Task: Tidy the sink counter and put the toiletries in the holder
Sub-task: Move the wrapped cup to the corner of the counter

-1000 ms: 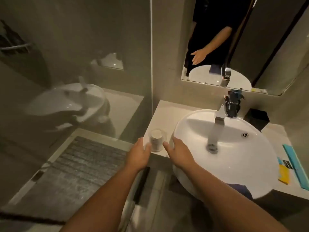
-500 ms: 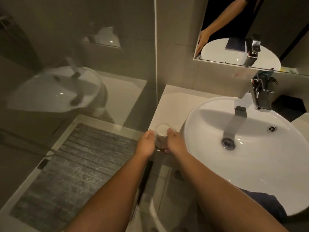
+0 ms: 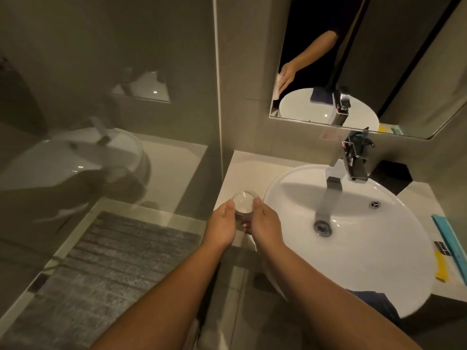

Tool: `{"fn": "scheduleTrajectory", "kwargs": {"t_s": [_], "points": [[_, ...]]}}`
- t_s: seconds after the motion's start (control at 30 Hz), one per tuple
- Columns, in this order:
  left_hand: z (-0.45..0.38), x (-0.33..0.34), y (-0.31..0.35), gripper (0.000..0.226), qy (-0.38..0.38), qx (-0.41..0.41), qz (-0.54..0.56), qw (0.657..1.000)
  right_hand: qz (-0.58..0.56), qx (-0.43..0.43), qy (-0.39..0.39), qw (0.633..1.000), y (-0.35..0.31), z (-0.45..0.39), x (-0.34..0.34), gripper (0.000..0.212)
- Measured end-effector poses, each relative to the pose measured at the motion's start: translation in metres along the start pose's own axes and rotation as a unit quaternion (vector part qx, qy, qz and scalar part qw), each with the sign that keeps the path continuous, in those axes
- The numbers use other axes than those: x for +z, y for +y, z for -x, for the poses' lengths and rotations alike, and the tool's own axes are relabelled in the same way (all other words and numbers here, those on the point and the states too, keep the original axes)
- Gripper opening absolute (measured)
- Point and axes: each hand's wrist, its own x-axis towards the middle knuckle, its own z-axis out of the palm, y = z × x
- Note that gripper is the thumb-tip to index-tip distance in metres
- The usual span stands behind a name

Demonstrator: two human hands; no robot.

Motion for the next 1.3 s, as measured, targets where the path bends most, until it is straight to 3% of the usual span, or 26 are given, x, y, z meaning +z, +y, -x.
{"fn": "scheduleTrajectory", "kwargs": {"t_s": [0.23, 0.37, 0.47, 0.7, 1.03, 1.3], "points": [[0.021, 0.059, 0.073, 0.038, -0.082, 0.083, -0.009, 0.993, -0.064, 0.001, 0.105, 0.992, -0.023, 0.011, -0.097, 0.044], [0.038, 0.123, 0.104, 0.037, -0.148, 0.110, -0.021, 0.983, -0.101, 0.056, 0.189, 0.975, -0.009, 0.015, -0.169, 0.040], [0.049, 0.179, 0.124, 0.036, -0.214, 0.151, -0.054, 0.964, -0.124, 0.088, 0.242, 0.958, 0.008, 0.013, -0.225, 0.025], [0.044, 0.300, 0.163, 0.040, -0.311, 0.182, -0.032, 0.932, -0.114, 0.116, 0.327, 0.931, 0.045, -0.030, -0.336, 0.036], [-0.045, 0.464, 0.205, 0.043, -0.292, 0.161, -0.091, 0.938, -0.113, 0.126, 0.339, 0.925, 0.088, -0.166, -0.448, 0.040], [-0.108, 0.544, 0.204, 0.040, -0.285, 0.140, -0.083, 0.945, -0.121, 0.161, 0.345, 0.917, 0.128, -0.265, -0.478, 0.055]]}}
